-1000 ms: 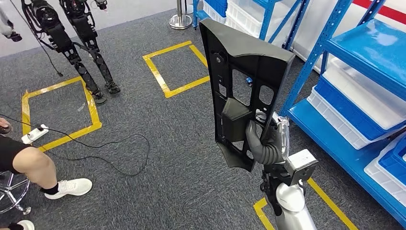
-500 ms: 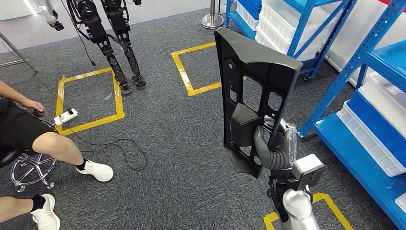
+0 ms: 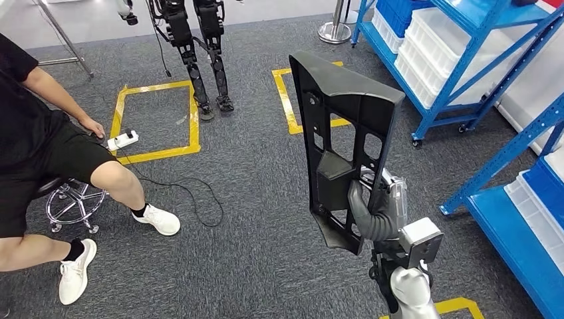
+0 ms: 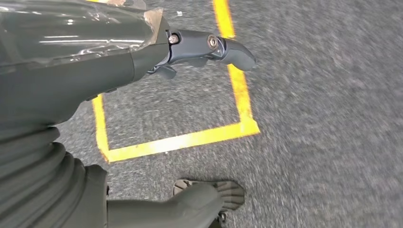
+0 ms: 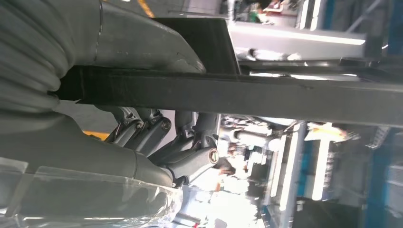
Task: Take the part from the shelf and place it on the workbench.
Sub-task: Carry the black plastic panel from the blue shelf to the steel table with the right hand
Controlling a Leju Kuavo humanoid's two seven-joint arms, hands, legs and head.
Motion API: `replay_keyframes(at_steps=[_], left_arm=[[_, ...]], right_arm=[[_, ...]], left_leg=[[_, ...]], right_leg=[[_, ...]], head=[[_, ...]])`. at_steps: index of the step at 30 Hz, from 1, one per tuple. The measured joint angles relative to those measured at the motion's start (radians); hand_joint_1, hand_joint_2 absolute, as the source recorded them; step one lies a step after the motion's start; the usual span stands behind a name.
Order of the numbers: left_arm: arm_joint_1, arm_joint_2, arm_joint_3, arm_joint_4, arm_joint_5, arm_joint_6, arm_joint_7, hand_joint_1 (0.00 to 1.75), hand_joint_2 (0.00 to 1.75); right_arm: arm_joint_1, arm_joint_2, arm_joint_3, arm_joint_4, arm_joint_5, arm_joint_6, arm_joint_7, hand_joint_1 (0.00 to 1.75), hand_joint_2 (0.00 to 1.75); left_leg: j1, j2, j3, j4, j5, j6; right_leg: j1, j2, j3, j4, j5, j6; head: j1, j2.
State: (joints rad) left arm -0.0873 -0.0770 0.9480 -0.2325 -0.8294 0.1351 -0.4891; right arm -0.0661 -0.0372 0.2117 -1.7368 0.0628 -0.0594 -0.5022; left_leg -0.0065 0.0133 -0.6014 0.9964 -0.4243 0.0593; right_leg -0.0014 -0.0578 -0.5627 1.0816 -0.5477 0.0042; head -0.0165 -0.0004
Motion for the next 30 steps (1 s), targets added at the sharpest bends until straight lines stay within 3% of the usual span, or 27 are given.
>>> replay_keyframes(at_steps=[2, 4, 6, 11, 13, 14, 15, 16, 17, 18, 20, 22, 30], left_arm=[[0.001, -0.004, 0.001, 0.003, -0.003, -0.002, 0.008, 0.0, 1.75], [0.002, -0.009, 0.001, 0.006, -0.007, -0.005, 0.016, 0.0, 1.75], [0.003, -0.011, 0.001, 0.007, -0.009, -0.005, 0.021, 0.0, 1.75], [0.004, -0.013, 0.001, 0.009, -0.01, -0.005, 0.025, 0.0, 1.75], [0.009, -0.02, 0.001, 0.012, -0.011, -0.005, 0.038, 0.0, 1.75], [0.014, -0.025, 0.001, 0.015, -0.015, -0.004, 0.047, 0.0, 1.75], [0.02, -0.031, 0.001, 0.018, -0.02, -0.002, 0.054, 0.0, 1.75], [0.025, -0.034, 0.001, 0.019, -0.024, -0.001, 0.056, 0.0, 1.75], [0.028, -0.036, 0.0, 0.02, -0.029, 0.001, 0.058, 0.0, 1.75], [0.029, -0.037, 0.0, 0.02, -0.031, 0.001, 0.057, 0.0, 1.75], [0.027, -0.037, 0.0, 0.02, -0.037, 0.0, 0.056, 0.0, 1.75], [0.028, -0.038, 0.0, 0.02, -0.042, 0.0, 0.055, 0.0, 1.75], [0.029, -0.038, 0.0, 0.02, -0.042, 0.0, 0.054, 0.0, 1.75]], right_arm=[[0.016, -0.004, 0.0, 0.002, 0.013, -0.007, -0.01, 1.75, 1.75], [0.034, -0.008, 0.0, 0.004, 0.024, -0.014, -0.018, 1.75, 1.75], [0.041, -0.009, 0.0, 0.004, 0.027, -0.016, -0.021, 1.75, 1.75], [0.044, -0.01, 0.0, 0.004, 0.028, -0.017, -0.022, 1.75, 1.75], [0.048, -0.016, -0.002, 0.0, 0.029, -0.02, -0.025, 1.75, 1.75], [0.054, -0.021, -0.003, -0.011, 0.03, -0.023, -0.029, 1.75, 1.75], [0.061, -0.025, -0.005, -0.027, 0.031, -0.026, -0.033, 1.75, 1.75], [0.068, -0.028, -0.006, -0.044, 0.031, -0.028, -0.036, 1.75, 1.75], [0.076, -0.03, -0.007, -0.062, 0.031, -0.03, -0.038, 1.75, 1.75], [0.083, -0.03, -0.007, -0.071, 0.031, -0.03, -0.039, 1.75, 1.75], [0.093, -0.031, -0.008, -0.079, 0.031, -0.03, -0.04, 1.75, 1.75], [0.097, -0.031, -0.008, -0.08, 0.031, -0.03, -0.04, 1.75, 1.75], [0.099, -0.031, -0.008, -0.08, 0.031, -0.03, -0.04, 1.75, 1.75]], left_leg=[[0.002, -0.025, 0.004, -0.004, 0.002, 0.004], [0.002, -0.05, 0.004, -0.004, 0.002, 0.003], [0.002, -0.06, 0.004, -0.003, 0.002, 0.003], [0.002, -0.065, 0.004, -0.003, 0.002, 0.003], [0.005, -0.086, 0.005, 0.002, -0.001, -0.002], [0.007, -0.103, 0.002, 0.009, -0.006, -0.01], [0.009, -0.112, -0.002, 0.022, -0.015, -0.021], [0.01, -0.103, -0.013, 0.044, -0.03, -0.032], [0.011, -0.085, -0.033, 0.085, -0.055, -0.042], [0.013, -0.057, -0.061, 0.142, -0.087, -0.047], [0.016, -0.026, -0.128, 0.274, -0.145, -0.052], [0.017, -0.021, -0.162, 0.341, -0.166, -0.053], [0.017, -0.021, -0.166, 0.347, -0.162, -0.052]], right_leg=[[-0.004, 0.043, -0.061, 0.122, -0.045, -0.004], [-0.008, 0.05, -0.115, 0.215, -0.071, -0.002], [-0.009, 0.051, -0.13, 0.236, -0.073, 0.002], [-0.01, 0.051, -0.131, 0.233, -0.068, 0.005], [-0.017, 0.059, -0.092, 0.133, -0.016, 0.026], [-0.02, 0.068, -0.062, 0.063, 0.017, 0.028], [-0.023, 0.073, -0.031, -0.008, 0.05, 0.026], [-0.024, 0.073, -0.014, -0.04, 0.062, 0.013], [-0.023, 0.067, -0.007, -0.053, 0.067, -0.003], [-0.022, 0.054, -0.006, -0.054, 0.066, -0.01], [-0.015, 0.032, -0.006, -0.053, 0.063, -0.017], [-0.012, 0.018, -0.006, -0.053, 0.061, -0.019], [-0.011, 0.012, -0.006, -0.053, 0.061, -0.02]], head=[[0.003, 0.0], [0.005, 0.0], [0.005, 0.0], [0.006, 0.0], [0.006, 0.0], [0.006, 0.0], [0.007, 0.0], [0.005, 0.0], [0.003, 0.0], [0.001, 0.0], [-0.002, 0.0], [-0.002, 0.0], [-0.002, 0.0]])
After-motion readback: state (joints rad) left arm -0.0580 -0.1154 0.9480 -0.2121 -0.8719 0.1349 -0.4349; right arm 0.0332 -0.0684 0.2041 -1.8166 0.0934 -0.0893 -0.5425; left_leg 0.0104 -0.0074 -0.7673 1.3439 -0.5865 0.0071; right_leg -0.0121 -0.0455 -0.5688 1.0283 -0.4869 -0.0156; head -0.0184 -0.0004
